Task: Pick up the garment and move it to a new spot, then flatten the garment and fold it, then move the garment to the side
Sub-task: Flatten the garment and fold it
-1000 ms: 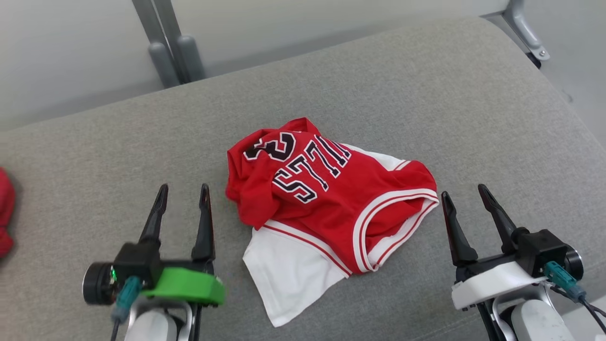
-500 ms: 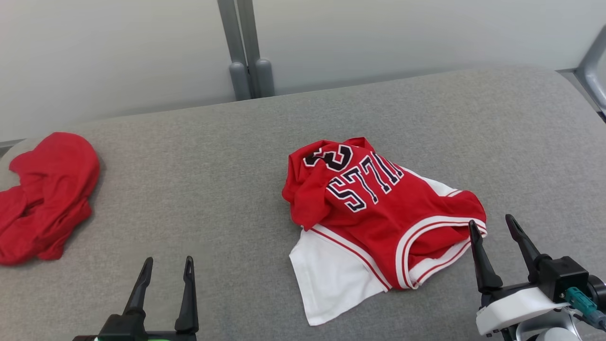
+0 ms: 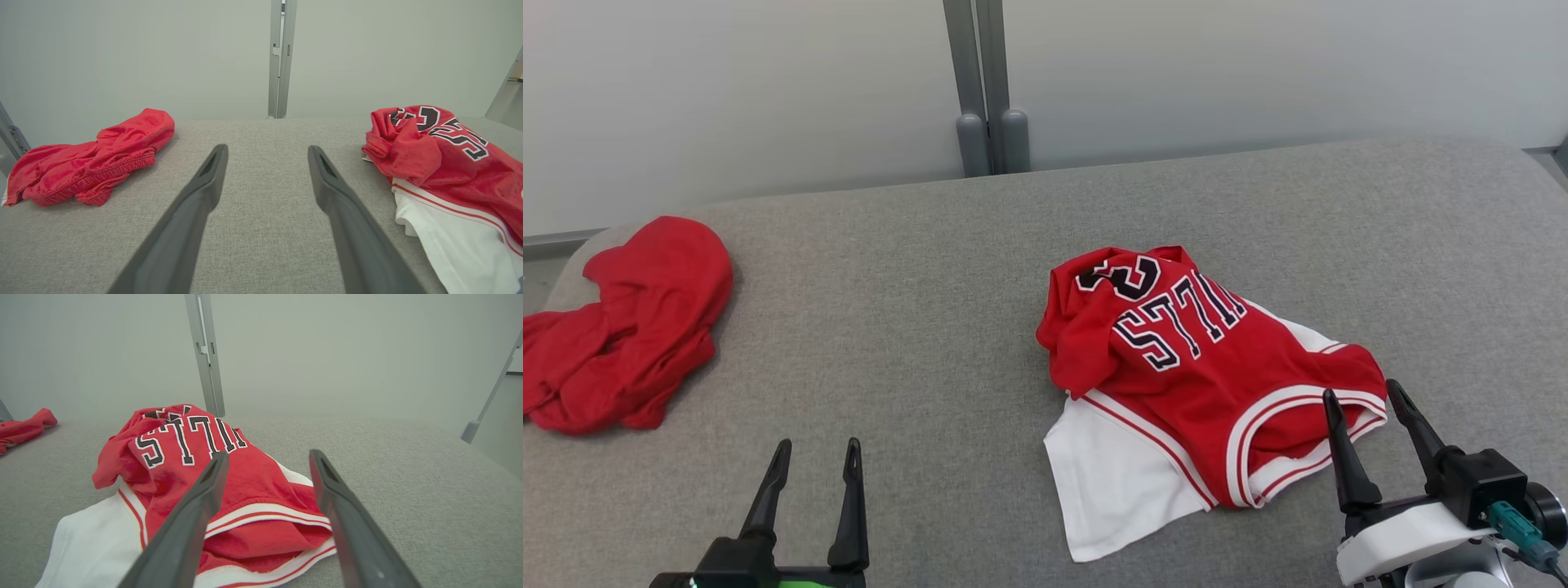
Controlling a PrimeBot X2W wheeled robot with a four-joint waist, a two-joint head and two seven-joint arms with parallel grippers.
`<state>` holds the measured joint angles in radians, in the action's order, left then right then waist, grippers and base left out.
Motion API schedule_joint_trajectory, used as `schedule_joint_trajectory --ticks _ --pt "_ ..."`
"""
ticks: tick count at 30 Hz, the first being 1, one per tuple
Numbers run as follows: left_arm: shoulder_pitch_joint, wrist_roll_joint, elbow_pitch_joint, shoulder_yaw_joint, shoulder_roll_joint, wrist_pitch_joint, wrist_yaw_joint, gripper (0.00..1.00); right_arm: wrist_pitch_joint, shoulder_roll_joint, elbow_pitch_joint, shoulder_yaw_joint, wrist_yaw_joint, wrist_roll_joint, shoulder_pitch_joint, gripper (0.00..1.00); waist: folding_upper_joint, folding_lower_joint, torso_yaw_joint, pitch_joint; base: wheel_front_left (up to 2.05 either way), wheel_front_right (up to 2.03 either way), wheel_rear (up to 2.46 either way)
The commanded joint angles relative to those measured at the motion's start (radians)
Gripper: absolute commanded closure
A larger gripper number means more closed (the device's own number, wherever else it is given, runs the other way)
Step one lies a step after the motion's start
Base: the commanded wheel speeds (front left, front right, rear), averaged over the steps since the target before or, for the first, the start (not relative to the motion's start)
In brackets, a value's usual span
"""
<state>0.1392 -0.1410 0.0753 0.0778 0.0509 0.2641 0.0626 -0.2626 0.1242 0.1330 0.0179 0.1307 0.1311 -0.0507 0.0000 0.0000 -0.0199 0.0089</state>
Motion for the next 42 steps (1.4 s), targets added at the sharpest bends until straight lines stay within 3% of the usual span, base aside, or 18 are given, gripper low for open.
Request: schedule_joint_trajectory --ticks 1,17,25,34,41,42 --pt "-0.019 -0.008 0.003 0.000 0.000 0.000 0.000 0.00 -0.003 0.002 0.000 0.001 0.000 0.001 0.005 0.00 0.0000 0.0000 0.002 0.001 0.00 0.00 0.00" --pt "-0.017 -0.004 0.012 -0.002 0.000 0.000 0.000 0.00 -0.003 0.002 -0.006 0.020 0.000 0.004 0.013 0.00 0.0000 0.0000 0.001 -0.001 0.00 0.00 0.00" --pt "-0.068 -0.012 0.073 0.113 0.000 0.000 0.039 0.00 -0.003 0.008 -0.021 0.032 0.000 0.012 0.033 0.00 0.0000 0.0000 -0.035 0.026 0.00 0.00 0.00" --pt "-0.297 -0.063 0.404 0.389 0.002 -0.006 0.066 0.00 -0.003 0.000 -0.033 0.053 0.000 0.021 0.078 0.00 0.0000 0.0000 -0.119 0.103 0.00 0.00 0.00" --pt "-0.460 -0.161 0.644 0.459 0.002 -0.095 0.038 0.00 -0.003 -0.011 -0.028 0.053 0.000 0.027 0.101 0.00 0.0000 0.0000 -0.205 0.133 0.00 0.00 0.00" --pt "-0.471 -0.189 0.667 0.462 0.002 -0.120 0.040 0.18 -0.003 -0.013 -0.027 0.049 0.000 0.027 0.101 0.00 0.0000 0.0000 -0.215 0.136 0.00 0.00 0.00"
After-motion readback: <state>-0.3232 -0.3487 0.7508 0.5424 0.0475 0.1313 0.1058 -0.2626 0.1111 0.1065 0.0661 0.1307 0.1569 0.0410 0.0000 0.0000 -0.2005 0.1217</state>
